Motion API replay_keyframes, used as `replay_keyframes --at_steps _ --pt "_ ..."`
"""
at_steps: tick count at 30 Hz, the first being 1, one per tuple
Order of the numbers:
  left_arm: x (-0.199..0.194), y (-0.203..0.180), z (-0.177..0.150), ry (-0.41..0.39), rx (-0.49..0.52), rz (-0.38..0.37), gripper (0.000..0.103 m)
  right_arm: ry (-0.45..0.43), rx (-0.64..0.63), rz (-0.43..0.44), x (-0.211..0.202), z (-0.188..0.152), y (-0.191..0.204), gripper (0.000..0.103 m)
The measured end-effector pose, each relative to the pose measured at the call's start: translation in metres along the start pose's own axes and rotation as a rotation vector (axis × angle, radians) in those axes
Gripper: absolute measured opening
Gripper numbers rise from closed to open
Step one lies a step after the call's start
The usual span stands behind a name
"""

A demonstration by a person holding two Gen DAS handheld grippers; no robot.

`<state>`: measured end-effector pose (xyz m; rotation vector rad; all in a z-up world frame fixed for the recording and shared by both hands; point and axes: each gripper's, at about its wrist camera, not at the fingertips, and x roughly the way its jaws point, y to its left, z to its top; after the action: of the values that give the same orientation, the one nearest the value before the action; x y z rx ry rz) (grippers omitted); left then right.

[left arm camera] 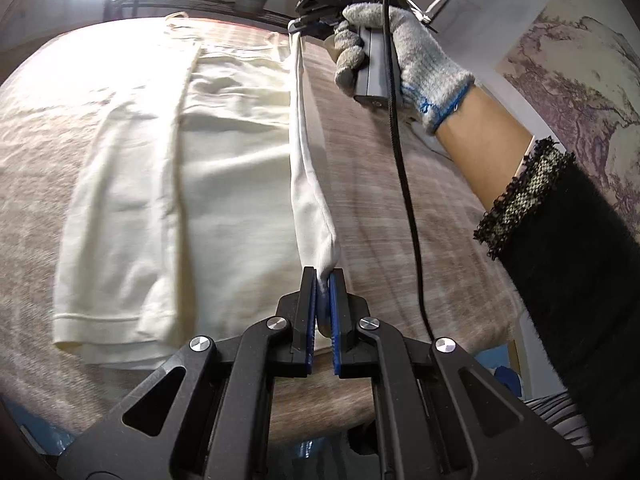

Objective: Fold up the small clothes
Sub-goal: 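Fold the grasped side edge over onto the first fold with both tools, then open both tools and move them to the hem of the folded strip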

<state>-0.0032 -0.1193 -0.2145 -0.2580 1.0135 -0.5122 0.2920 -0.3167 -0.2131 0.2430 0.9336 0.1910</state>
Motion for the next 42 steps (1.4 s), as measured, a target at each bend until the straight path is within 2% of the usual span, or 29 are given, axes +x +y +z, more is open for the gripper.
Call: replay_keyframes --at_steps 8,11,18,22,24,27,29,32,33,34,35,39,41,42 --pt "-0.001 0.037 -0.007 0.018 -0.06 0.061 0.004 0.051 -0.096 -0.014 0.041 -0.011 0.053 0.004" --pt "0.002 0.045 -0.008 0.035 -0.083 0.062 0.004 0.065 -0.134 -0.038 0.052 -0.017 0.065 0.004" --pt "0.008 0.04 -0.006 0.056 -0.065 0.058 0.004 0.098 -0.172 -0.062 0.07 -0.025 0.069 0.004" --pt "0.004 0.034 -0.004 0.059 -0.058 0.058 0.004 0.11 -0.121 -0.009 0.064 -0.024 0.063 0.013" --pt "-0.004 0.033 -0.006 0.047 -0.054 0.052 0.007 0.093 -0.084 0.024 0.048 -0.022 0.058 0.014" --pt "-0.02 0.033 -0.01 0.021 -0.029 0.041 0.017 0.066 -0.036 0.055 0.015 -0.024 0.05 0.014" --pt "-0.033 0.034 -0.013 0.002 -0.01 0.034 0.017 0.049 -0.015 0.072 -0.015 -0.029 0.045 0.014" --pt "-0.055 0.038 -0.017 -0.036 0.018 0.052 0.018 0.039 -0.019 0.042 -0.061 -0.047 0.043 0.014" --pt "-0.062 0.041 -0.017 -0.051 0.021 0.063 0.024 0.045 -0.025 0.029 -0.074 -0.055 0.042 0.014" --pt "-0.066 0.048 -0.016 -0.061 0.019 0.072 0.035 0.052 -0.028 0.023 -0.089 -0.066 0.042 0.014" --pt "-0.072 0.054 -0.016 -0.074 0.008 0.084 0.039 0.058 -0.029 0.023 -0.101 -0.079 0.041 0.014" --pt "-0.086 0.087 -0.012 -0.084 -0.084 0.123 0.041 0.137 -0.017 0.042 -0.136 -0.15 0.035 0.018" --pt "-0.082 0.105 -0.012 -0.055 -0.139 0.123 0.041 0.182 0.006 0.036 -0.142 -0.183 0.027 0.032" --pt "-0.078 0.113 -0.011 -0.031 -0.173 0.114 0.041 0.207 0.024 0.037 -0.143 -0.2 0.023 0.033"
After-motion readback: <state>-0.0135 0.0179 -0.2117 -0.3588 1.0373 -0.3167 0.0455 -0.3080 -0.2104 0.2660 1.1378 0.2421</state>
